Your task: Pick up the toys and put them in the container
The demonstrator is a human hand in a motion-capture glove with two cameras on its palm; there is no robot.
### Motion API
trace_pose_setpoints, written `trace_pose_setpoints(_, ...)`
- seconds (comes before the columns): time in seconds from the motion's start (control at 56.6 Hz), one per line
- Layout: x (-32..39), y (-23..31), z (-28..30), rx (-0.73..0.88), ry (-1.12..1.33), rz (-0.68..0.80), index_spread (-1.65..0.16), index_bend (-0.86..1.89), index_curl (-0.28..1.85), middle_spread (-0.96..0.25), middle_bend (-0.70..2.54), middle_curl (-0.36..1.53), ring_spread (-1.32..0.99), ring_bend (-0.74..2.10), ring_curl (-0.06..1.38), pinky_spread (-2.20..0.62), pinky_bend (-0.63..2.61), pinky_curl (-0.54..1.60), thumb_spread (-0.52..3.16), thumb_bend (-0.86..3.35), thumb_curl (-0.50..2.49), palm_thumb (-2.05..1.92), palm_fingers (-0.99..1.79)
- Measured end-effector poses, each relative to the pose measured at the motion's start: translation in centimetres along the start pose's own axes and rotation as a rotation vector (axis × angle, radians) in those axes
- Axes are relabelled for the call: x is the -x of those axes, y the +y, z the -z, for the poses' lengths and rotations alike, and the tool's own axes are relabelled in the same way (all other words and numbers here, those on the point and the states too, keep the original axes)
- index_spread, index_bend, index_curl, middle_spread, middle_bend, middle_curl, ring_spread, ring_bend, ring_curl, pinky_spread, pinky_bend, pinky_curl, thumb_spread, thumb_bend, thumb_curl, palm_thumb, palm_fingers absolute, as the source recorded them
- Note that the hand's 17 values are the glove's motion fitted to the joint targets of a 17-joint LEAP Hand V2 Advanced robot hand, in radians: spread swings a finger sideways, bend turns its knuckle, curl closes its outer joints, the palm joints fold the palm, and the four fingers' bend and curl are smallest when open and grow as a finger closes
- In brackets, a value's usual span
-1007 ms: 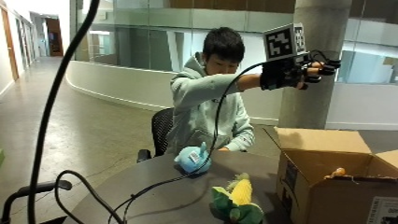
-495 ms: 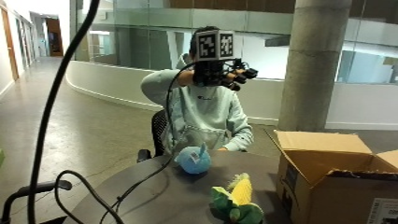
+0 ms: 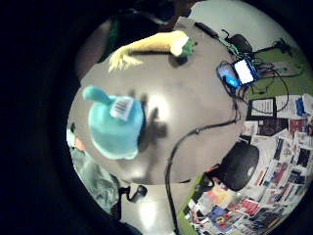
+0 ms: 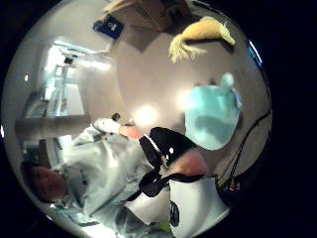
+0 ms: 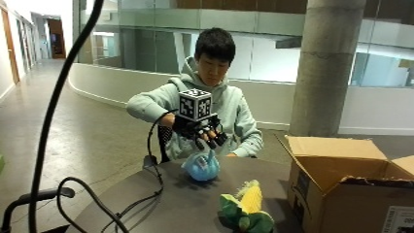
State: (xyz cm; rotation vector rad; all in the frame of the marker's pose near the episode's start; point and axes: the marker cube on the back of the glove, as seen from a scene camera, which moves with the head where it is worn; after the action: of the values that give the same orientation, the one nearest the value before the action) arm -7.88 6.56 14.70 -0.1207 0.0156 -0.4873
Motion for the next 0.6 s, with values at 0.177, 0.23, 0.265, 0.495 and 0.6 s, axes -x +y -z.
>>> trace_pose_setpoints(0.177, -0.3, -1.0, -0.6, -0.152, -0.070, -0.013, -0.25, 0.24, 0.22, -0.10, 0.44, 0.33, -0.23, 0.65, 0.32, -0.17, 0.64, 0.30, 1.18, 0.05, 0.33, 0.16, 1.01)
trace_pose_setpoints(0.23, -0.3, -1.3, 0.0, -0.224, -0.128, -0.024, -0.27, 0.34, 0.27, -0.14, 0.57, 0.39, -0.29, 0.82, 0.40, -0.24, 0.68, 0.33, 1.24, 0.11, 0.35, 0.26, 1.25)
trace_pose_setpoints(0.265, -0.1, -1.3, 0.6, -0.290, -0.148, -0.035, -0.29, 0.44, 0.33, -0.16, 0.67, 0.44, -0.33, 0.93, 0.47, -0.27, 0.75, 0.38, 1.28, 0.13, 0.36, 0.31, 1.30)
trace_pose_setpoints(0.495, 0.6, -1.6, 4.2, -0.420, -0.144, -0.046, -0.27, 1.21, 0.70, -0.26, 1.35, 0.78, -0.50, 1.46, 0.77, -0.55, 1.13, 0.63, 1.55, 0.32, 0.44, 0.54, 1.23)
trace_pose_setpoints(0.6, 0.9, -1.7, 5.1, -0.414, -0.130, -0.029, -0.23, 1.35, 0.81, -0.27, 1.49, 0.86, -0.52, 1.57, 0.84, -0.64, 1.25, 0.73, 1.59, 0.36, 0.47, 0.57, 1.09)
